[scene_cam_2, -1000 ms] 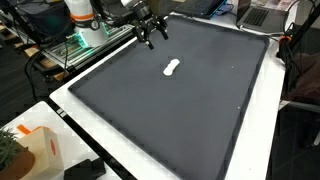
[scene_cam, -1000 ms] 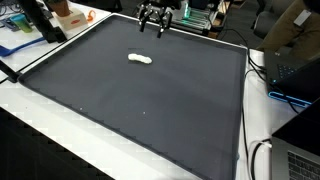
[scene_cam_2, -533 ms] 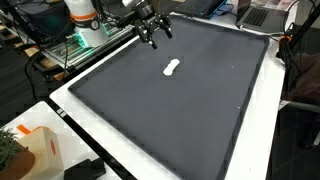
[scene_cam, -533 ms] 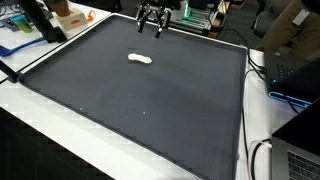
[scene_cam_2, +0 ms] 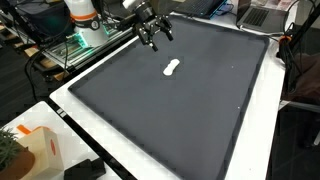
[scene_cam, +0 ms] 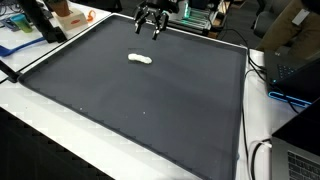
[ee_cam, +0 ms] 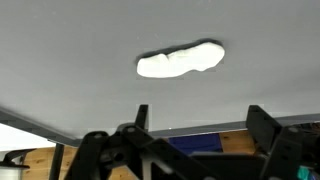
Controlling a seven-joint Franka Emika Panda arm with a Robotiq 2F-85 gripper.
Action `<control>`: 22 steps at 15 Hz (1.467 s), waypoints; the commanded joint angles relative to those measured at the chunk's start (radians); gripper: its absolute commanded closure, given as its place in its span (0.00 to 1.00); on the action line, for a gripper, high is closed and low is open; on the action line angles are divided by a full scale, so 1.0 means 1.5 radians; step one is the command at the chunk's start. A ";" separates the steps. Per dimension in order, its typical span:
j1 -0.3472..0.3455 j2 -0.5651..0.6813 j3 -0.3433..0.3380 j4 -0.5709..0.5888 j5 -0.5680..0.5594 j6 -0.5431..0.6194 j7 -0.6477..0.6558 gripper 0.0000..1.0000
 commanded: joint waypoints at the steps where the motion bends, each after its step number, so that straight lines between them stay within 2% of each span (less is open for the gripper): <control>1: 0.004 -0.095 0.027 -0.009 0.006 -0.057 0.064 0.00; 3: -0.007 -0.107 0.037 -0.006 -0.018 -0.079 0.092 0.00; 5: -0.014 -0.112 0.028 -0.006 -0.049 -0.120 0.115 0.00; 9: -0.039 -0.109 -0.022 -0.010 -0.133 -0.247 0.127 0.00; 13: -0.086 -0.096 -0.074 -0.001 -0.234 -0.338 0.126 0.00; 16: -0.117 -0.083 -0.101 0.007 -0.300 -0.372 0.127 0.00; 17: -0.098 -0.097 -0.089 0.002 -0.262 -0.343 0.120 0.00; 22: -0.116 -0.081 -0.105 0.007 -0.299 -0.362 0.117 0.00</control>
